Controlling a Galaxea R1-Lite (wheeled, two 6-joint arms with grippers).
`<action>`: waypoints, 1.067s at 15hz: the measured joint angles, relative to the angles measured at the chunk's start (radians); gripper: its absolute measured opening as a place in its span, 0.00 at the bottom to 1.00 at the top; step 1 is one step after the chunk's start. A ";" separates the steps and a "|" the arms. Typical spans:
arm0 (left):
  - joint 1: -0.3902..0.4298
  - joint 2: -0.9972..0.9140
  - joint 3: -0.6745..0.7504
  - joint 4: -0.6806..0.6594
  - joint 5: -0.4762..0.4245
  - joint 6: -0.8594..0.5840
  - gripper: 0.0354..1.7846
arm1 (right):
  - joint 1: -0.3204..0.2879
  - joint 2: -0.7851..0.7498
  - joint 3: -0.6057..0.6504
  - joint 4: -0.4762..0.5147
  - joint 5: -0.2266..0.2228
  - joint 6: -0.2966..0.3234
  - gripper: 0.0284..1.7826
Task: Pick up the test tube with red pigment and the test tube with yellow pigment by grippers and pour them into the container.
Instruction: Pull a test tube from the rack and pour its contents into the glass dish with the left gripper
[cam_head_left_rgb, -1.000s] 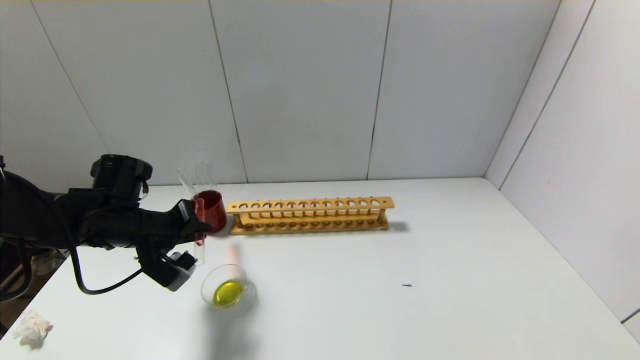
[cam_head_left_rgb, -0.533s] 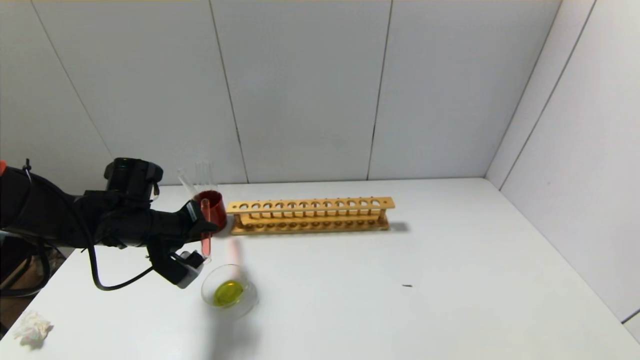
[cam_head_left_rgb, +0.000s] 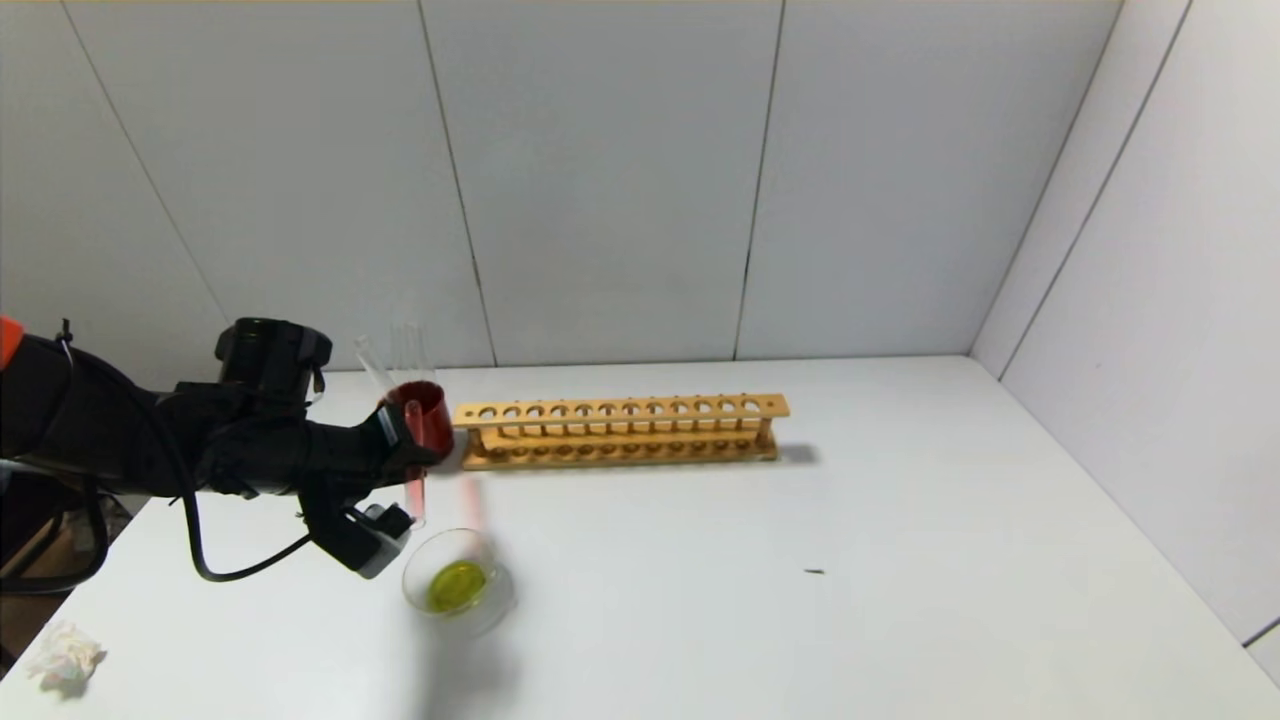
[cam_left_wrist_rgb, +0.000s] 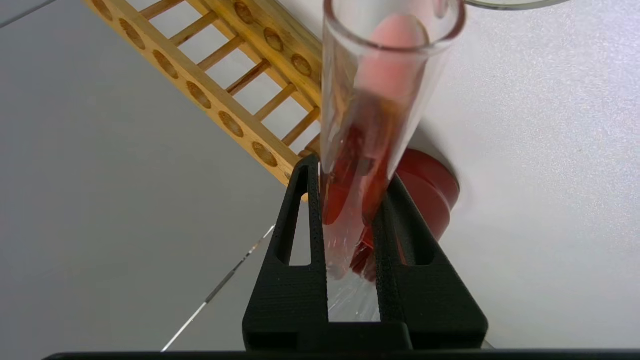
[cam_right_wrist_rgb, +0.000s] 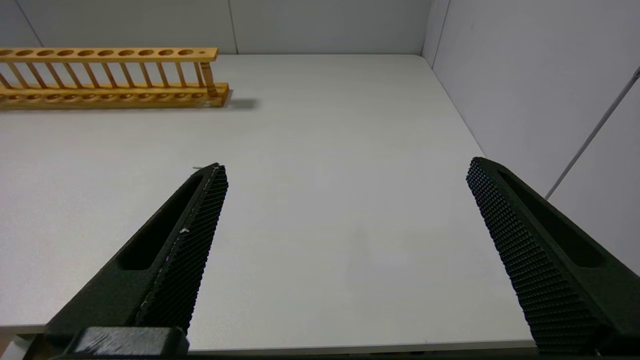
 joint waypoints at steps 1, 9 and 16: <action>0.000 0.002 0.000 -0.005 0.007 0.000 0.16 | 0.000 0.000 0.000 0.000 0.000 0.000 0.98; -0.010 -0.003 0.017 -0.065 0.020 0.051 0.16 | 0.000 0.000 0.000 0.000 0.000 0.000 0.98; -0.010 -0.030 0.044 -0.071 0.019 0.074 0.16 | 0.000 0.000 0.000 0.000 0.000 0.000 0.98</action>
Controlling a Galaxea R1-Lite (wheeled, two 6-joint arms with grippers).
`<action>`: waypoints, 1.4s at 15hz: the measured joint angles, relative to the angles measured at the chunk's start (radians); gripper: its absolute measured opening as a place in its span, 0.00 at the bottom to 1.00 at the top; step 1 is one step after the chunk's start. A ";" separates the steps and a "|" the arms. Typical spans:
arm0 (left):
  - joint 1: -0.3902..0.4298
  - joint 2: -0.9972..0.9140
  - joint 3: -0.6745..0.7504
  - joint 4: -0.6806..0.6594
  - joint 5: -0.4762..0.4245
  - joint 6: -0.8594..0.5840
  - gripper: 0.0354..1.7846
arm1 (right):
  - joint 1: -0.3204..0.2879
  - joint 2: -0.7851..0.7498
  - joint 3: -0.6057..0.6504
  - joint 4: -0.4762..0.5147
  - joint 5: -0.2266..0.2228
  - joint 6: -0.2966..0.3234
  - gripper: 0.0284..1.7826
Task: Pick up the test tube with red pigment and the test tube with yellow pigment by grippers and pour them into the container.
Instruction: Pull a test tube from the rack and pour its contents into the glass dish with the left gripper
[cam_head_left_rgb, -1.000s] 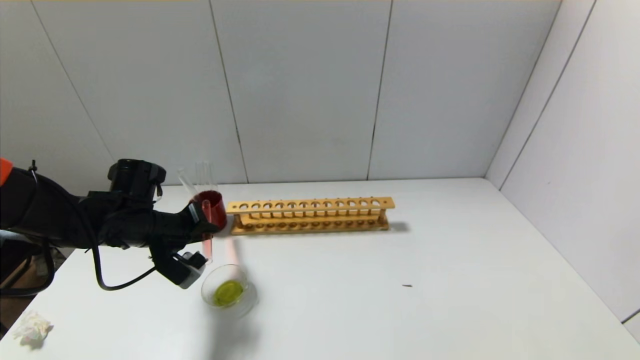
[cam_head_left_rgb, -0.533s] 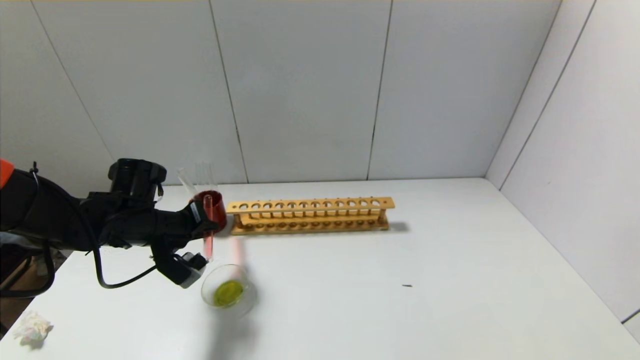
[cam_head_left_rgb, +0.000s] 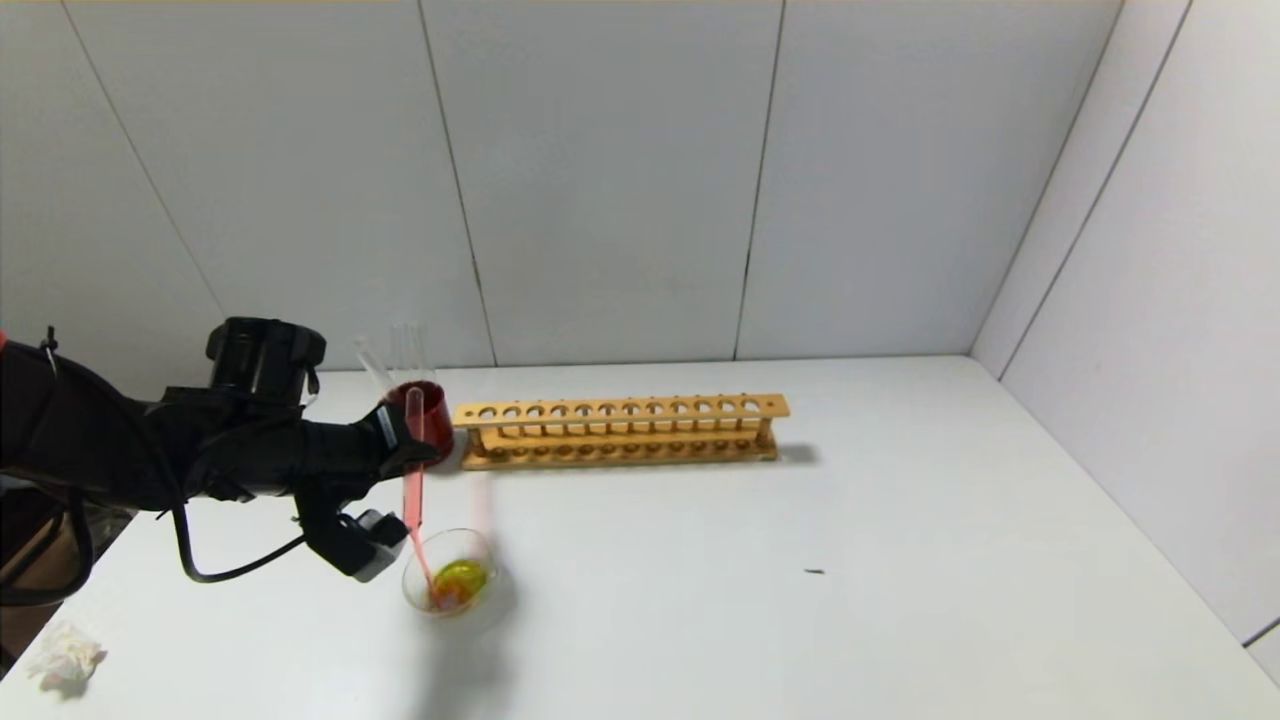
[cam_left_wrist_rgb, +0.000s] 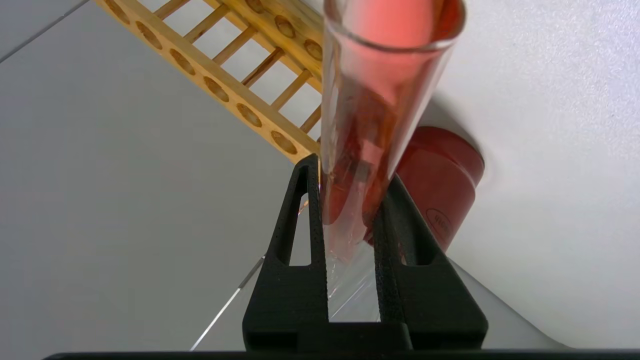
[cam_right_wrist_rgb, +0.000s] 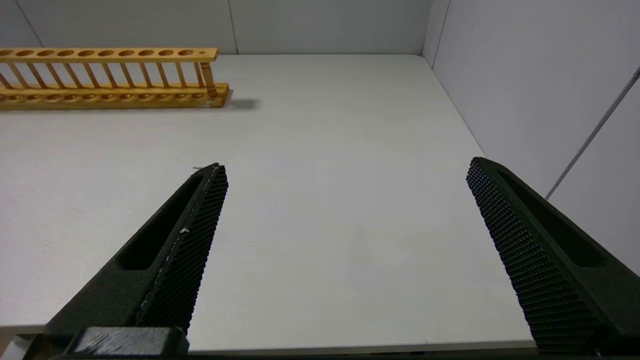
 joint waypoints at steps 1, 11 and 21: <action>0.000 -0.004 0.002 0.000 0.000 0.004 0.16 | 0.000 0.000 0.000 0.000 0.000 0.000 0.98; -0.007 -0.016 0.062 -0.131 0.002 0.024 0.16 | 0.000 0.000 0.000 0.000 0.000 0.000 0.98; -0.025 -0.054 0.107 -0.246 -0.004 0.119 0.16 | 0.000 0.000 0.000 0.000 0.000 0.000 0.98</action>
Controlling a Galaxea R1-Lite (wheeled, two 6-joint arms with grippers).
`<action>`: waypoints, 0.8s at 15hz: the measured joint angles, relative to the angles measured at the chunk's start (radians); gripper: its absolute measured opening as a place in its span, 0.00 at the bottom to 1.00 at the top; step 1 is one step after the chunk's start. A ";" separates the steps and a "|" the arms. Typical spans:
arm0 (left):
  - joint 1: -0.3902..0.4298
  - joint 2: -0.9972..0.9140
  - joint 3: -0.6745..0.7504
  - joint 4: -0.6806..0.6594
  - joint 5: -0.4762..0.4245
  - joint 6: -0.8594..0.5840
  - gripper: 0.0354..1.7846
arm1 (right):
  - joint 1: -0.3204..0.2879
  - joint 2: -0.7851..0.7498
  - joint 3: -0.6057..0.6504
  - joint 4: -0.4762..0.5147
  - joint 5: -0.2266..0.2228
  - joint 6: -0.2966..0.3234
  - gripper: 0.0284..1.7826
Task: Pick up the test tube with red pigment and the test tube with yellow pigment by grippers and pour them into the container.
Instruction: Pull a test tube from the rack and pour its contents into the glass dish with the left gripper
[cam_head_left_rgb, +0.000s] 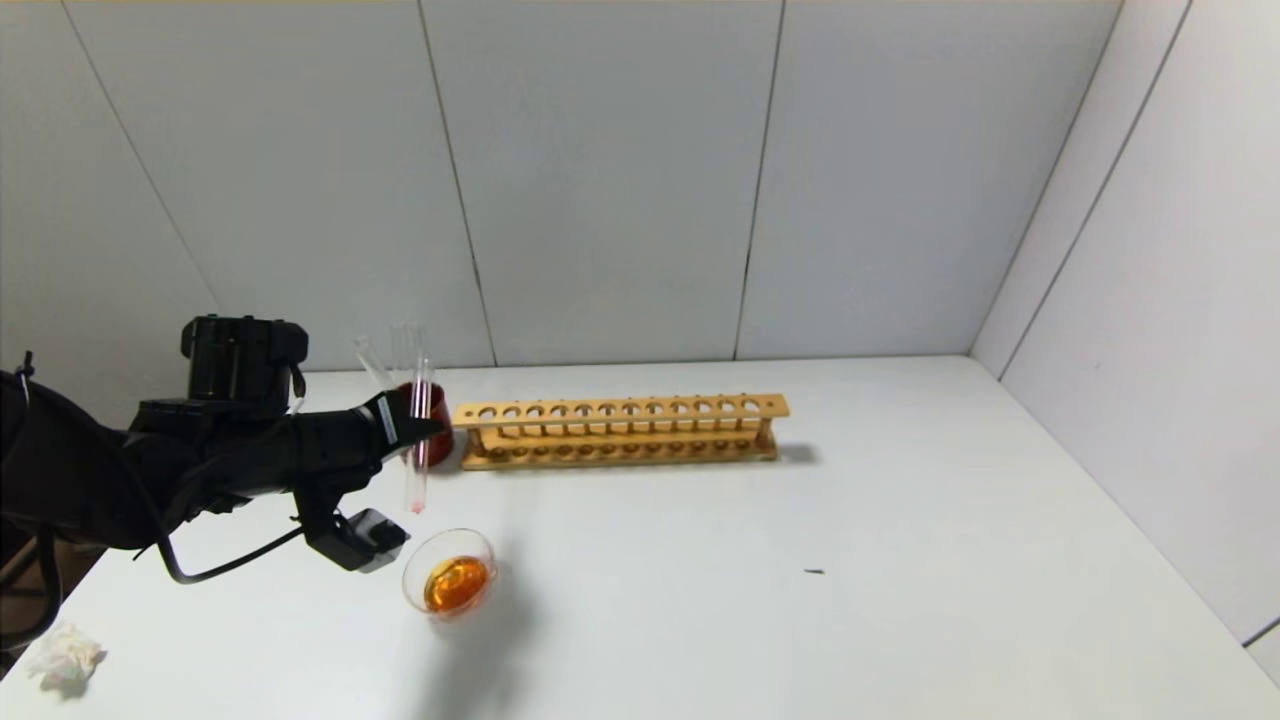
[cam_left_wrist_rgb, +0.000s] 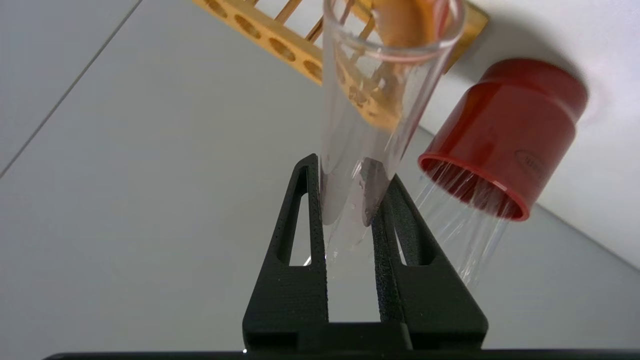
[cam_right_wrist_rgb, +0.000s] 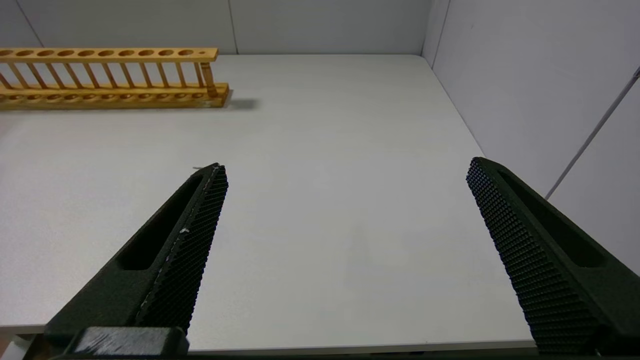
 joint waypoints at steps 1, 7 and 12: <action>0.000 -0.004 0.010 -0.015 -0.001 0.003 0.16 | 0.000 0.000 0.000 0.000 0.000 0.000 0.98; 0.000 -0.044 0.043 -0.022 -0.006 0.037 0.16 | 0.000 0.000 0.000 0.000 0.000 0.000 0.98; 0.000 -0.059 0.045 -0.023 -0.004 0.039 0.16 | 0.000 0.000 0.000 0.000 0.000 0.000 0.98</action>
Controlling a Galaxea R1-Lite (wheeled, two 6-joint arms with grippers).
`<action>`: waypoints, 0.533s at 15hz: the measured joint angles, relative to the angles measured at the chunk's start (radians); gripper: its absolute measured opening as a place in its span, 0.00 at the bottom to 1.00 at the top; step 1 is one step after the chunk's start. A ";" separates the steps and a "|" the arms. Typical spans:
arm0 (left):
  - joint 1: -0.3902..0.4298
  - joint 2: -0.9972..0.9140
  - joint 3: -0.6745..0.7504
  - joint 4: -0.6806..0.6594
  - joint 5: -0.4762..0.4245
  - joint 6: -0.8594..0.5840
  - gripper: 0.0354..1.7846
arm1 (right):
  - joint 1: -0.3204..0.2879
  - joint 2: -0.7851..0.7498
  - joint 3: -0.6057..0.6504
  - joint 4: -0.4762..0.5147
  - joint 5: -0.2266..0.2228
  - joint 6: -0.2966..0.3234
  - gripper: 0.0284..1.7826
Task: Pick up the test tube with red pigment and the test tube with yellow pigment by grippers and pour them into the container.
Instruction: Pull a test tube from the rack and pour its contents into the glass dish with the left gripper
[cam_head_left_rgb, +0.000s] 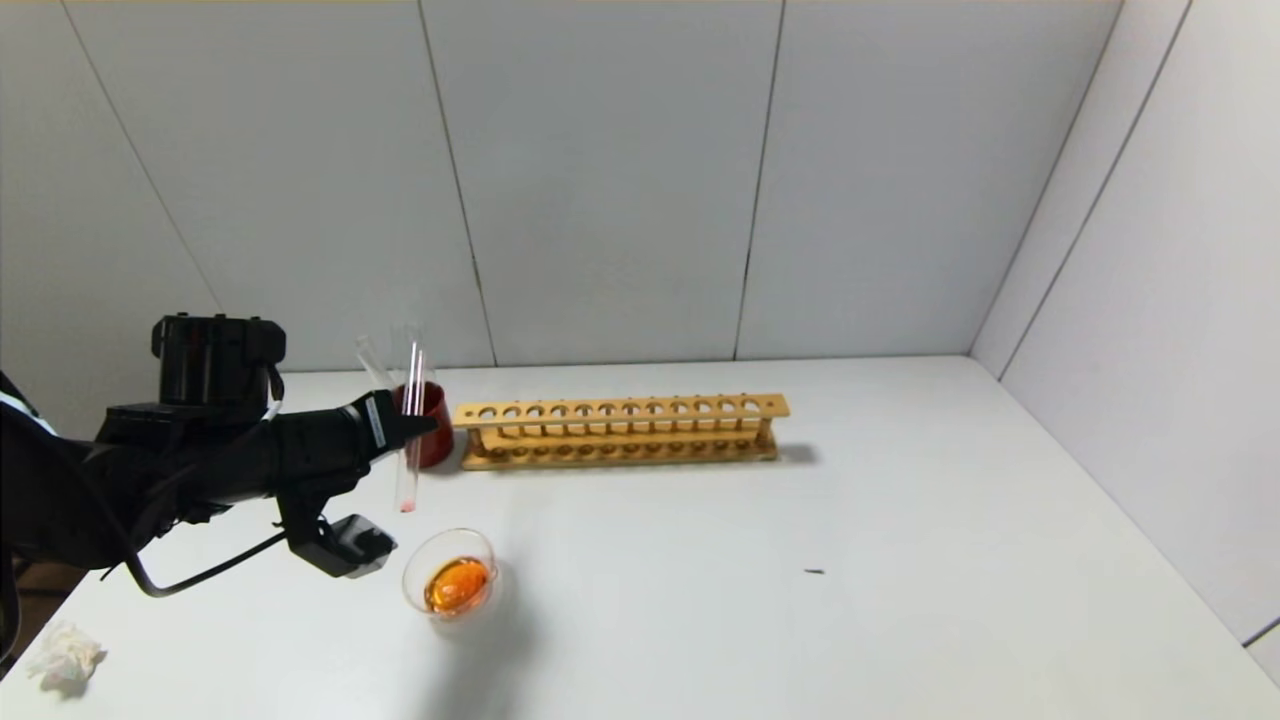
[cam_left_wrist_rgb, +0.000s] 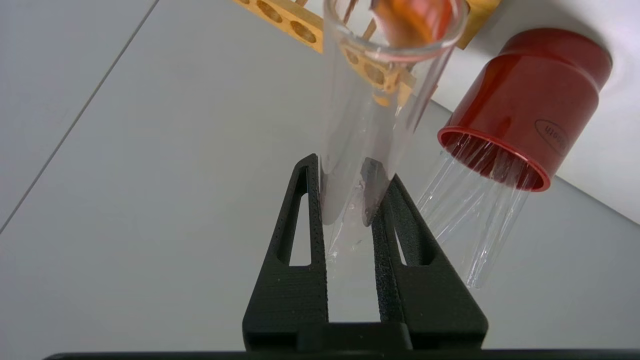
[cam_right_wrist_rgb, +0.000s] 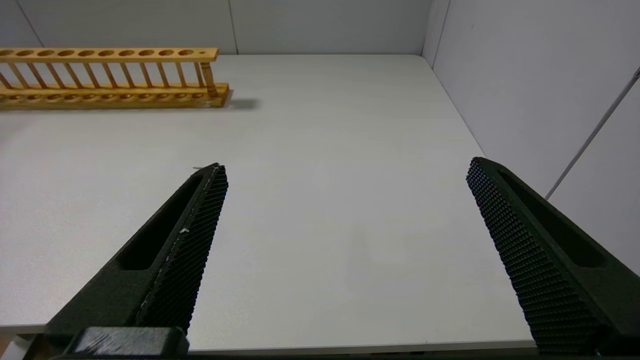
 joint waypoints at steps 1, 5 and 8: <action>0.000 -0.003 0.000 -0.001 0.000 0.001 0.16 | 0.000 0.000 0.000 0.000 0.000 0.000 0.98; 0.001 -0.009 0.011 0.006 -0.003 -0.021 0.16 | 0.000 0.000 0.000 0.000 0.000 0.000 0.98; 0.002 -0.011 0.032 -0.001 -0.001 -0.202 0.16 | 0.000 0.000 0.000 0.000 0.000 0.000 0.98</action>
